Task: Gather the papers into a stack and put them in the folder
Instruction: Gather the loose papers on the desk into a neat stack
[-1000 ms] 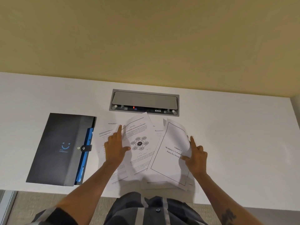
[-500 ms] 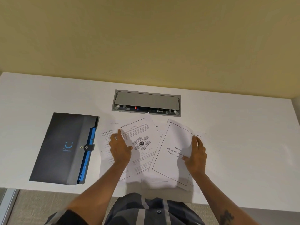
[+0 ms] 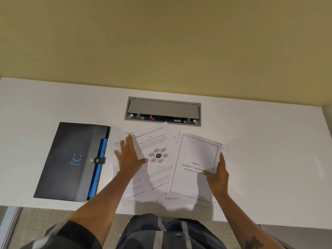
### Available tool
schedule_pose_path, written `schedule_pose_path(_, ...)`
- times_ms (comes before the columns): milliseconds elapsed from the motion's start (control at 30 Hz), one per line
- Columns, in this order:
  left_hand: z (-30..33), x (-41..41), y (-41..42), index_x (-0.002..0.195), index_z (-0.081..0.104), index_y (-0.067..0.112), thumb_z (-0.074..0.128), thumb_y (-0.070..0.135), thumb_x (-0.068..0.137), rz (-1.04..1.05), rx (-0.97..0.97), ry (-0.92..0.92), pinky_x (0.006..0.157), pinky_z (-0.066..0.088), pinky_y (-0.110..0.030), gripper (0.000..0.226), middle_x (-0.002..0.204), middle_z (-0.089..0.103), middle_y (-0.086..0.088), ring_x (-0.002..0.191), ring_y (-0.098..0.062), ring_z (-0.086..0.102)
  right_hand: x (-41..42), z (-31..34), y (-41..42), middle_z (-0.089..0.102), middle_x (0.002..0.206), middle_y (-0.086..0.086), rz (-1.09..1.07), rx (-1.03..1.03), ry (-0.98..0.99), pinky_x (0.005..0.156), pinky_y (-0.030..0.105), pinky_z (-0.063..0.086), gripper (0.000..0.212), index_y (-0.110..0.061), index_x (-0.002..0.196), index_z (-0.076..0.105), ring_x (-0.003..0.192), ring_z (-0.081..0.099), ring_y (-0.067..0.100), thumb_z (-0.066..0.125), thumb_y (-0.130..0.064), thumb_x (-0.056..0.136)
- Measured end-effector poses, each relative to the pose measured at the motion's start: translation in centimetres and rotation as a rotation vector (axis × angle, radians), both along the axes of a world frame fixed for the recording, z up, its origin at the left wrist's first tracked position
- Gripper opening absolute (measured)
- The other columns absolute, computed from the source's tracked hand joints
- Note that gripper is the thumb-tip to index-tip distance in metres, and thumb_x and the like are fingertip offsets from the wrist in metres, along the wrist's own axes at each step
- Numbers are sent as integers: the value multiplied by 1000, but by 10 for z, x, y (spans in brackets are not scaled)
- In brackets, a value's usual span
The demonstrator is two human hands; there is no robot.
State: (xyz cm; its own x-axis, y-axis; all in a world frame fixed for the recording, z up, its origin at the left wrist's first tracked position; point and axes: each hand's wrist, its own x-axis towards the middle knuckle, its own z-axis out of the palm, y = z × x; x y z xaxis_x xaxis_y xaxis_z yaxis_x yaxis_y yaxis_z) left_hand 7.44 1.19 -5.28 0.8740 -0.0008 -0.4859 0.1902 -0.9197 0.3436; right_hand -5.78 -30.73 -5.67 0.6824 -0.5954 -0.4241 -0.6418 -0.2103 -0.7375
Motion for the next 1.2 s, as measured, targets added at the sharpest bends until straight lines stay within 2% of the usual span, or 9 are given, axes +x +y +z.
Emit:
schedule_pose_path(133,1,2,-1,161,-11,18,77,56,78,-55,-19,-3,122,5,-69,126,172,-4,-6,158,-35,-3,-4,-2,1,71,123,-1,15,-67,10,98,38,57,77,-22,149,51,116,67,28,80,5,82)
schedule_pose_path(233,2,4,-1,161,-9,20,78,55,77,-78,-21,-6,122,6,-69,126,172,1,-6,158,-35,2,-5,-1,3,72,93,-5,-4,-64,-2,77,26,57,55,-21,130,64,94,71,29,80,1,83)
schedule_pose_path(333,3,5,0,161,-6,21,76,58,77,-113,-10,-27,122,7,-68,123,171,10,-7,158,-35,10,-5,-1,7,72,91,12,-9,-67,4,72,28,57,44,-19,121,69,89,71,31,80,0,83)
schedule_pose_path(567,1,0,-1,162,6,21,76,33,87,-56,-168,-167,127,1,-59,104,157,46,-1,145,-33,44,-5,2,17,75,104,3,-7,-63,38,87,40,61,42,-14,123,70,94,70,23,81,-2,84)
schedule_pose_path(700,-3,-3,-2,162,8,26,72,25,92,95,-226,-233,126,22,-53,96,139,66,0,133,-39,55,-5,4,23,73,88,0,-16,-70,58,72,31,58,27,-13,106,73,83,68,24,83,-3,82)
schedule_pose_path(800,-3,-2,-2,162,4,27,76,24,89,225,-317,-224,97,56,-38,103,123,73,-6,101,-27,70,-3,6,25,68,76,-3,-18,-58,70,60,22,49,22,-19,90,71,73,64,21,83,-4,81)
schedule_pose_path(933,4,0,-3,162,0,27,77,10,87,485,-586,-117,68,49,-11,109,137,65,-9,105,-24,69,4,7,29,65,85,28,2,-40,85,63,31,48,20,-2,86,65,68,52,23,84,-5,79)
schedule_pose_path(1067,3,-4,2,162,14,19,68,2,92,501,-659,-57,77,55,-20,89,140,63,-15,113,-29,67,19,12,43,77,97,8,15,70,18,84,39,60,24,-13,103,75,90,71,25,81,-3,82)
schedule_pose_path(1200,0,-11,7,157,32,16,63,0,95,557,-718,-5,97,56,-40,71,148,57,-10,131,-31,59,41,13,63,76,114,1,39,140,-23,86,26,57,36,-12,119,72,104,72,20,78,-1,85)
